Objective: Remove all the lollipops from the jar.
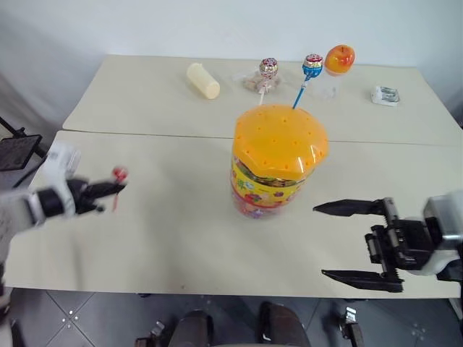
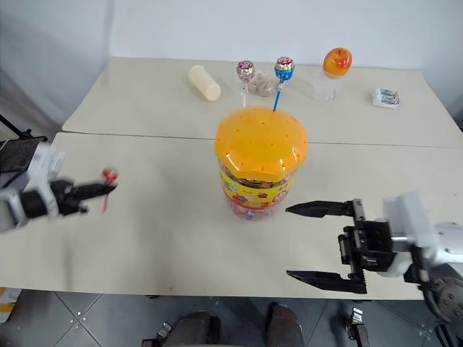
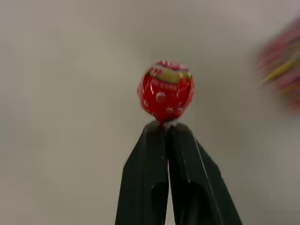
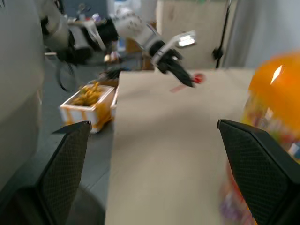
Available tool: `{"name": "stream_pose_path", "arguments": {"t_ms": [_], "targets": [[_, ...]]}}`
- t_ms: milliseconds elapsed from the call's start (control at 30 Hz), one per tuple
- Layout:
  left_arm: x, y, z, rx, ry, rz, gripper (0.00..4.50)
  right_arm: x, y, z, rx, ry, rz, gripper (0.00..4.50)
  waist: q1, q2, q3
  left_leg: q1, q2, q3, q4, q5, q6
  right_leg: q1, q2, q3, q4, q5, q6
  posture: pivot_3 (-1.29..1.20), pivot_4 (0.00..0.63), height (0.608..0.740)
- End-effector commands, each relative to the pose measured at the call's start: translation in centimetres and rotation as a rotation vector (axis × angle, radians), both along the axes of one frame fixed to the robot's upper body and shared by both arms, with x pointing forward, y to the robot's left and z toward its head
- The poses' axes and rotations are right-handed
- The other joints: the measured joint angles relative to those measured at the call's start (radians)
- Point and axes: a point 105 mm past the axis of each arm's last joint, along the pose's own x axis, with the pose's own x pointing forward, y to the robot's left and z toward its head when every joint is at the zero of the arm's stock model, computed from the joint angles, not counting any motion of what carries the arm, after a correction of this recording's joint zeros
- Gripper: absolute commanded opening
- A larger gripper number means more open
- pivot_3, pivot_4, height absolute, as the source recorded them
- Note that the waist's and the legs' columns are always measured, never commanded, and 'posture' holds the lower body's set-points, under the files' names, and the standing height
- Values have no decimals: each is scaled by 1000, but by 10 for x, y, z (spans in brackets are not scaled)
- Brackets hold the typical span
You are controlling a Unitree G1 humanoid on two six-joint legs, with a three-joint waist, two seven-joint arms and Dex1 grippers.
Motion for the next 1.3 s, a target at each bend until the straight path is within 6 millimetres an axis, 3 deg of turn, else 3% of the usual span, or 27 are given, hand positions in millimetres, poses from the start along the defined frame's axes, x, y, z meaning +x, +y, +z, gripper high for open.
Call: {"name": "stream_pose_path", "arguments": {"t_ms": [33,100,200,300,367,467,533,567,633,700,767,900,933,1033,1300], "targets": [[-18,3,0,30,-5,40,61,4,-6,-6,-50,-26,9,4500,16,-1,1,0,0,-1,1,0,0,0,0,0,0,0,0,0,150,740],[-27,9,-11,66,18,67,61,7,-7,-8,-58,-35,4,4500,24,-1,1,-3,0,-4,5,-1,-1,1,0,0,1,0,0,0,150,740],[-27,18,-15,120,-29,115,694,10,-8,-7,-51,-38,-4,4500,24,1,2,-1,0,-4,5,-1,-2,1,0,1,0,0,-1,0,150,740],[-26,17,-13,77,-57,104,1611,13,-9,-3,-34,-41,-24,4500,22,2,3,0,1,-2,5,-1,-2,1,0,2,2,-1,-1,0,150,740],[-26,13,-3,51,-84,49,2241,16,-12,6,10,-47,-65,4500,16,3,3,1,1,-1,5,-1,-2,1,1,2,2,-1,-1,0,150,740],[-27,28,10,117,-98,-4,3099,17,-20,18,62,-31,-141,4500,12,3,3,0,2,0,5,-1,-3,0,1,2,2,-1,-1,0,150,740],[-19,32,32,128,-207,-65,3713,20,-29,31,136,-47,-218,4500,11,3,3,-1,3,0,5,-2,-4,-2,3,2,2,-1,-1,0,150,740],[-16,31,41,117,-257,-91,3713,21,-31,36,164,-55,-244,4500,12,3,3,-1,3,1,5,-2,-4,-2,3,2,3,-1,-2,0,150,740],[-12,12,68,19,-403,-240,3713,24,-39,49,229,-84,-311,4500,14,3,4,-2,3,2,5,-2,-4,-4,4,2,3,-1,-2,0,150,740],[-1,-36,109,-202,-587,-493,3713,23,-48,59,300,-119,-388,4500,22,4,4,-4,3,2,6,-2,-4,-4,4,2,3,-1,-2,0,150,740],[12,-77,137,-323,-720,-676,3713,21,-52,64,348,-142,-434,4500,43,2,3,-6,3,1,9,-2,-4,-4,4,1,3,-1,-2,0,150,740],[47,-134,167,-477,-834,-761,4490,15,-47,76,471,-197,-470,4500,38,2,2,-6,2,2,10,-2,-3,-4,5,1,5,1,-1,0,150,740],[57,-148,174,-508,-848,-768,4490,13,-45,80,500,-211,-473,4500,35,2,3,-7,2,2,10,-2,-3,-5,5,1,5,1,-1,0,150,740],[77,-182,181,-561,-828,-800,4490,8,-40,87,551,-236,-479,4500,14,1,3,-11,2,4,9,-2,-3,-12,5,1,6,1,-1,0,150,740],[96,-231,175,-518,-768,-877,4490,-1,-33,88,559,-259,-486,4500,-8,1,3,-16,3,5,10,-2,-2,-16,6,1,6,1,-1,0,150,740]]}}
